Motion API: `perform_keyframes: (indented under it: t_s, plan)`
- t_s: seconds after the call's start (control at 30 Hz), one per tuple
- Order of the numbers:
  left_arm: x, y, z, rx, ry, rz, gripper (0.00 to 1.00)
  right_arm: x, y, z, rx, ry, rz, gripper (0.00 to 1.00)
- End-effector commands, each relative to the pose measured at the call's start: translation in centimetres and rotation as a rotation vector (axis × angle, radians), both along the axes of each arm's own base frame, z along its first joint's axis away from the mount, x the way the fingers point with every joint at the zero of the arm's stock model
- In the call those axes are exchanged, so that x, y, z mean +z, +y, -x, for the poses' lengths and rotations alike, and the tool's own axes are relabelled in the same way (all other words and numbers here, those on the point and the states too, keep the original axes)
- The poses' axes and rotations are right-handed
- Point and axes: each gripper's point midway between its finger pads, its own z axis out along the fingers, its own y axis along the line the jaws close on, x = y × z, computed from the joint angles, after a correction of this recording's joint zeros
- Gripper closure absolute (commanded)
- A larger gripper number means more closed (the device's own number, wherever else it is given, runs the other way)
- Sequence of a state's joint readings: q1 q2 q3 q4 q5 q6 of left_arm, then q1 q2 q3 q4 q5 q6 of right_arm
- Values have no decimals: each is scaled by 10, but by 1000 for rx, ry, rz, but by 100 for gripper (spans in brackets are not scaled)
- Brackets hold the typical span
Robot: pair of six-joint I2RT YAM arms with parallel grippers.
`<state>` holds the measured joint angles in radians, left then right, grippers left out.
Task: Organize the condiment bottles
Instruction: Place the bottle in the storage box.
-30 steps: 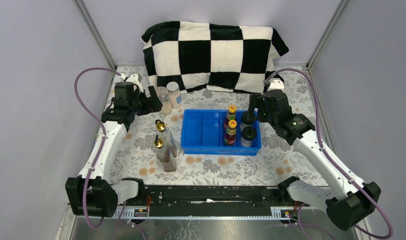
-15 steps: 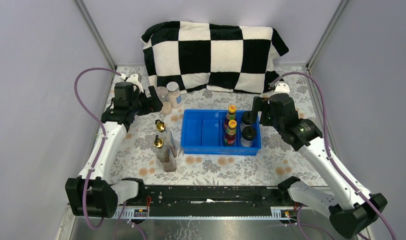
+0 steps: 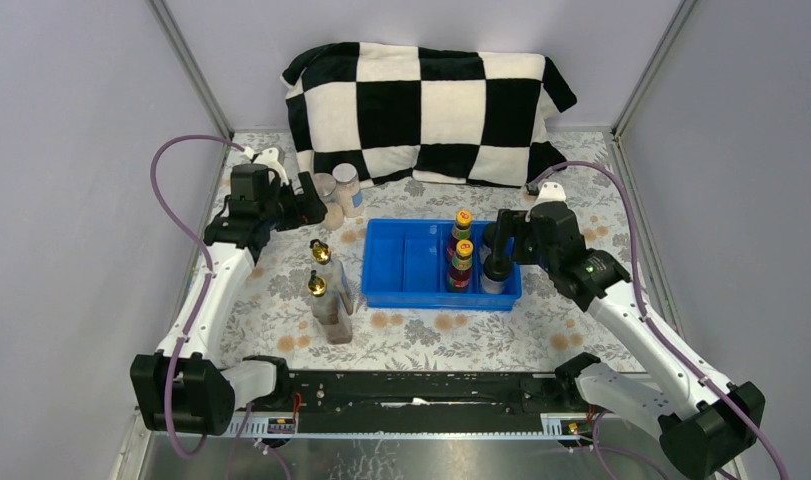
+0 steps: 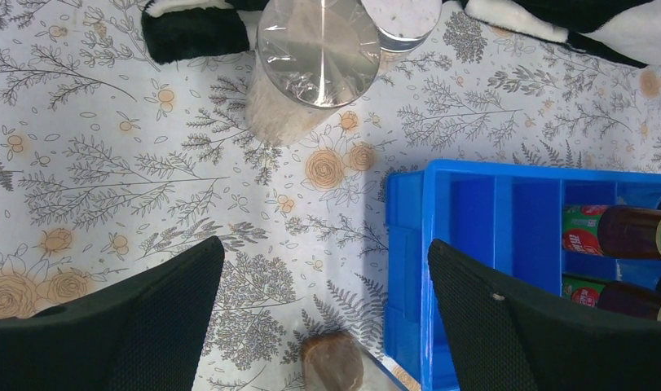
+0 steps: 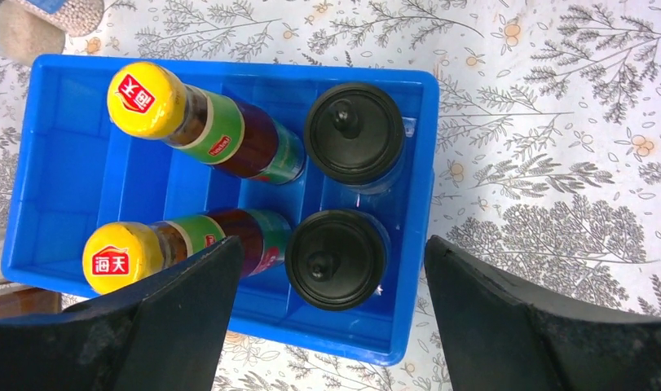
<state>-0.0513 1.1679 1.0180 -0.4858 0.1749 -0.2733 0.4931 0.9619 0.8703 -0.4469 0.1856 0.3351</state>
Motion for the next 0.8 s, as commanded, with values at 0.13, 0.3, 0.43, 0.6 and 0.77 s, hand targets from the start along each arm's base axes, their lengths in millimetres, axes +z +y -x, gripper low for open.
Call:
perform_keyframes:
  t_s: [0.13, 0.3, 0.43, 0.6, 0.77]
  plan:
    - [-4, -5, -7, -18, -19, -10, 1, 23, 17, -13, 51, -120, -71, 11]
    - [0, -6, -7, -19, -34, -7, 1, 24, 18, -15, 54, -123, -73, 11]
    - [9, -6, -7, -17, -66, -6, 1, 24, 21, -13, 70, -127, -92, 12]
    - [40, -16, -4, -33, -111, 61, 1, 26, 27, -10, 95, -121, -115, 12]
    - [81, -32, -8, -25, -170, 142, 1, 28, 31, -7, 113, -124, -139, 12]
